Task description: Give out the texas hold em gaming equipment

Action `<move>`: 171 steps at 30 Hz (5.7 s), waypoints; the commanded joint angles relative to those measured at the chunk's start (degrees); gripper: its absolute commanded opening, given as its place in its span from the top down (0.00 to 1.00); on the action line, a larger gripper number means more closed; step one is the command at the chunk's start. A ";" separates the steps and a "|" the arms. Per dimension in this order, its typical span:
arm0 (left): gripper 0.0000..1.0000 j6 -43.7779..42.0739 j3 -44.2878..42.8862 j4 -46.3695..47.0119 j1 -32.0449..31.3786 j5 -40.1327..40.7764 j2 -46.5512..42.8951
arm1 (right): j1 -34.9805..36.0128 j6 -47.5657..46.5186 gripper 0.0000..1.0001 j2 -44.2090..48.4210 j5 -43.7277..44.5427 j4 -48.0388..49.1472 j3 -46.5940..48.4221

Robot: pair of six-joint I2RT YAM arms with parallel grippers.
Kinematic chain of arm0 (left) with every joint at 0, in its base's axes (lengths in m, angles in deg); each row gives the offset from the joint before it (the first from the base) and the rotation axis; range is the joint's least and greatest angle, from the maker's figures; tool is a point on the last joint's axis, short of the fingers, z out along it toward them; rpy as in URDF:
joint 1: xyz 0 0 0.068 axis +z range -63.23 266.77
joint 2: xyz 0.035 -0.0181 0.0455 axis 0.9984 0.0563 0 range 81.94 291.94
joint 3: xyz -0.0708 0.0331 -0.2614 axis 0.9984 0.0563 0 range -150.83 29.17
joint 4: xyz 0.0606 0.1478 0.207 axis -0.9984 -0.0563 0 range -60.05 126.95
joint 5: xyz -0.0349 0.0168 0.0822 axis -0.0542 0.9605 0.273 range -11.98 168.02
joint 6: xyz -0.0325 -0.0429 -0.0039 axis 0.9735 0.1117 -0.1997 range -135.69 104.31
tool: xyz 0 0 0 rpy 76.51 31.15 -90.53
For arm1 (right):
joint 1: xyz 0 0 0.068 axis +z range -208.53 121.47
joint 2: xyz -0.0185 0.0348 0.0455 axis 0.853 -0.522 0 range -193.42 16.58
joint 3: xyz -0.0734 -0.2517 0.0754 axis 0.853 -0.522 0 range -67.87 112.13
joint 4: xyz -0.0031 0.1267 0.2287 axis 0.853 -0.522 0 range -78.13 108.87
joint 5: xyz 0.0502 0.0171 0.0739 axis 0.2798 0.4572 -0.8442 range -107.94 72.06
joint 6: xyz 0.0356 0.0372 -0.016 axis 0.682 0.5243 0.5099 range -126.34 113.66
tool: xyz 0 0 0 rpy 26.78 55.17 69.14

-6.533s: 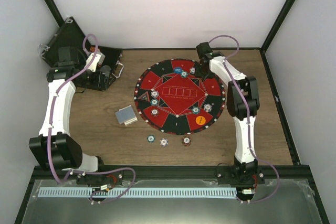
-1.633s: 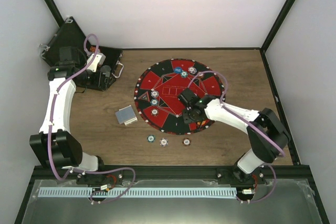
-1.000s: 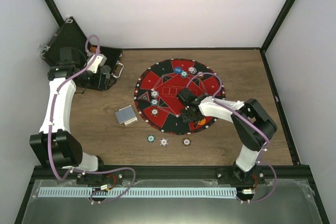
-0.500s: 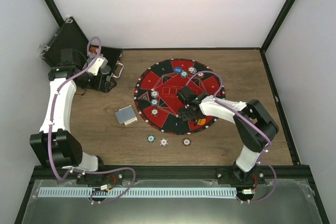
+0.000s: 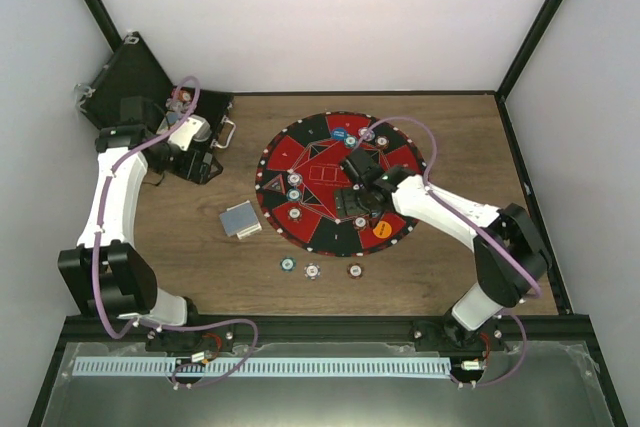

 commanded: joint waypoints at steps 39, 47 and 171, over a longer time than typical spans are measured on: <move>0.00 -13.40 23.29 8.47 -23.98 29.89 -0.30 | -0.37 -2.88 0.00 7.73 -6.42 -2.40 3.73; 0.00 -15.23 25.79 11.10 -24.00 32.13 1.05 | -0.32 -2.83 0.00 8.19 -6.86 -2.43 3.22; 0.22 -19.99 31.62 25.99 -22.71 33.66 12.89 | -0.38 -3.49 0.09 8.97 -9.79 -1.59 0.64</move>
